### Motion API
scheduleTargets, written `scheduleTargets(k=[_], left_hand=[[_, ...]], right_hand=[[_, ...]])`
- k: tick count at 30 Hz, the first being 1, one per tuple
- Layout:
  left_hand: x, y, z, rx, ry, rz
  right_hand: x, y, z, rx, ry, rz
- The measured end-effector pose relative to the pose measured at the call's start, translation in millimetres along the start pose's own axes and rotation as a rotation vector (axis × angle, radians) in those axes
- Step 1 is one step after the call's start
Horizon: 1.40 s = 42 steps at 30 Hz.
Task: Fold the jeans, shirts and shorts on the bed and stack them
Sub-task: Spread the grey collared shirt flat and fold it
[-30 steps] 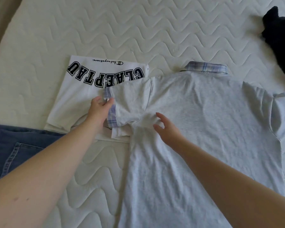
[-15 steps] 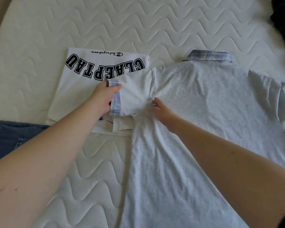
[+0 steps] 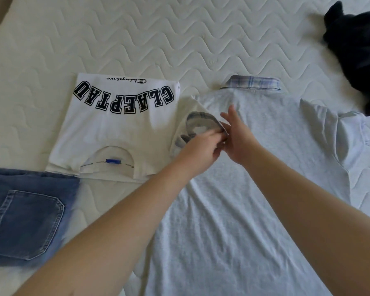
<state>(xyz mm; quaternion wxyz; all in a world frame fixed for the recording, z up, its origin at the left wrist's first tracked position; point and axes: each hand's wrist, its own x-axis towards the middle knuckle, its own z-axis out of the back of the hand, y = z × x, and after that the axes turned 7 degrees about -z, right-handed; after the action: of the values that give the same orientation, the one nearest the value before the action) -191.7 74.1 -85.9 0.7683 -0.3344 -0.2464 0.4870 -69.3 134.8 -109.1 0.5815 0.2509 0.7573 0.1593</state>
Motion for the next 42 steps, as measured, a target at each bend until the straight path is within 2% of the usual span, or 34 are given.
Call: scheduleTargets(k=[3,5,8,10,11,13,15,18,21,23,25,26,29,34,39,42], left_hand=[[-14,-8,-18,-0.031,-0.071,-0.095],[-29,-1,-23,-0.032,-0.191,-0.057],[-47,22,-26,0.085,-0.258,0.26],[-55,42,-30,0.179,-0.161,0.435],[-57,48,-32,0.231,-0.066,0.451],[-60,56,-40,0.35,0.123,0.41],[-61,58,-49,0.45,0.182,0.37],[-56,57,-57,0.466,0.124,0.363],[-53,52,-58,0.395,0.025,0.289],[-54,48,-59,0.368,-0.009,0.176],[-59,44,-61,0.359,-0.012,0.093],[-61,43,-62,0.355,-0.017,0.073],[-65,42,-63,0.333,-0.036,0.062],[-66,38,-61,0.304,-0.037,0.026],[-63,31,-63,0.265,-0.01,0.005],[-60,25,-68,0.245,-0.035,0.004]], right_hand=[[4,-9,30,-0.001,-0.117,-0.04],[9,-20,45,-0.188,-0.246,-0.049],[14,-39,54,-0.463,-0.348,0.017],[17,-47,52,-0.574,-0.351,0.069],[20,-50,51,-0.619,-0.352,0.089],[26,-51,46,-0.703,-0.375,0.123],[31,-50,43,-0.788,-0.425,0.149],[33,-45,46,-0.836,-0.495,0.174],[26,-40,55,-0.748,-0.596,0.206],[20,-40,58,-0.719,-0.698,0.334],[18,-43,50,-0.729,-0.662,0.426],[18,-45,44,-0.741,-0.606,0.402],[23,-49,33,-0.715,-0.481,0.163],[28,-47,44,-0.572,-0.553,-0.047],[26,-53,57,-0.574,-0.481,-0.052],[24,-53,62,-0.498,-0.531,-0.028]])
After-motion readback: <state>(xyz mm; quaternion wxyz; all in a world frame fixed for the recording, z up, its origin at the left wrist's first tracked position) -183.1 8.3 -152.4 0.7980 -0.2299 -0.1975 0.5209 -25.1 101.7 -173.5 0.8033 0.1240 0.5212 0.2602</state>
